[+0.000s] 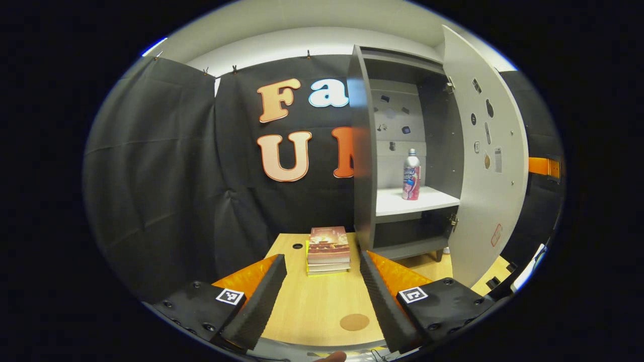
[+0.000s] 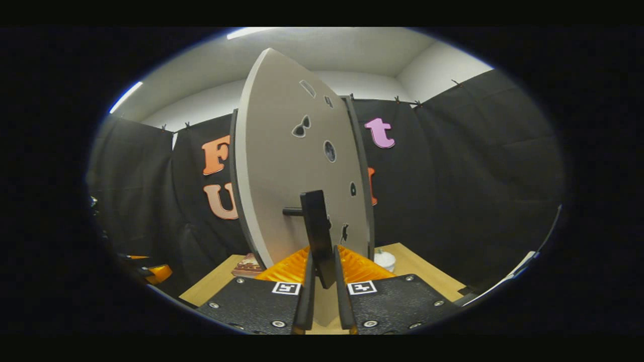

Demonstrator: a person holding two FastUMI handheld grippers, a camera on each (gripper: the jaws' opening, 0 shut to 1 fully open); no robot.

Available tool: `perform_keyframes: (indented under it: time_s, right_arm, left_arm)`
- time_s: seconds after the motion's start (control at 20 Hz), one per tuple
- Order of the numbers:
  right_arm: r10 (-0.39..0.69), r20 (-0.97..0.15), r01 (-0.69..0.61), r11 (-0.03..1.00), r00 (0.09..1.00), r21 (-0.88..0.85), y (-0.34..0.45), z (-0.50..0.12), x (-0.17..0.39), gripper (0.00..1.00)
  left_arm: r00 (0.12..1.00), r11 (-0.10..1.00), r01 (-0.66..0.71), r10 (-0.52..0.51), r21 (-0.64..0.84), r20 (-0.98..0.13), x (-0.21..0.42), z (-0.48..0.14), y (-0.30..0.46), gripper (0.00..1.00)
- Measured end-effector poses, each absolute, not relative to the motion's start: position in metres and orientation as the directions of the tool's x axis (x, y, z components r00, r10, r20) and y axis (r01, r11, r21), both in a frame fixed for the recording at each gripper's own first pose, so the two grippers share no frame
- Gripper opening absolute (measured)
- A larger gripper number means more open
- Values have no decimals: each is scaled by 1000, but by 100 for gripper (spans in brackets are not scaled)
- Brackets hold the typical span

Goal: Open the cabinet door with the right hand, grasp the bottle in the cabinet with the left hand and place it on the coaster, then close the cabinet door with the right hand.

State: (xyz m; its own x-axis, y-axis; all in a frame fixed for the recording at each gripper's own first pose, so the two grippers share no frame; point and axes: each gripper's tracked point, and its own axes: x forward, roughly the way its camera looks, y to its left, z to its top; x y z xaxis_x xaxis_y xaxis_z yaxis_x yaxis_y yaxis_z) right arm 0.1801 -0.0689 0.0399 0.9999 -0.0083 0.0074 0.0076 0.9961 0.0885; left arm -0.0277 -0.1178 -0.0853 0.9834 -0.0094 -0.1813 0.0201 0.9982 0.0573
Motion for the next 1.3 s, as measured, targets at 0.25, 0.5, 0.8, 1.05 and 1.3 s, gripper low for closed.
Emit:
perform_keyframes:
  time_s: [0.25, 0.5, 0.8, 1.05, 1.3]
  right_arm:
    - [2, 45, -7, 996, 999, 90, -108, 51, 170, 10]
    - [-4, 45, 1, 998, 999, 55, -152, 48, 167, 18]
    - [-33, 42, 30, 997, 999, 68, -205, 47, 171, 8]
    - [6, 47, -11, 993, 999, 114, -217, 46, 173, 7]
    - [-9, 56, 5, 997, 998, 78, -220, 45, 163, 7]
  left_arm:
    - [984, 999, 28, -20, 42, -179, -38, -85, -151, 96]
    - [983, 999, 31, -23, 38, -184, -46, -86, -176, 96]
    - [982, 998, 22, -11, 55, -189, -50, -89, -192, 96]
    - [980, 999, 17, -7, 50, -198, -52, -92, -198, 95]
    - [980, 999, 1, 8, 43, -201, -56, -91, -197, 95]
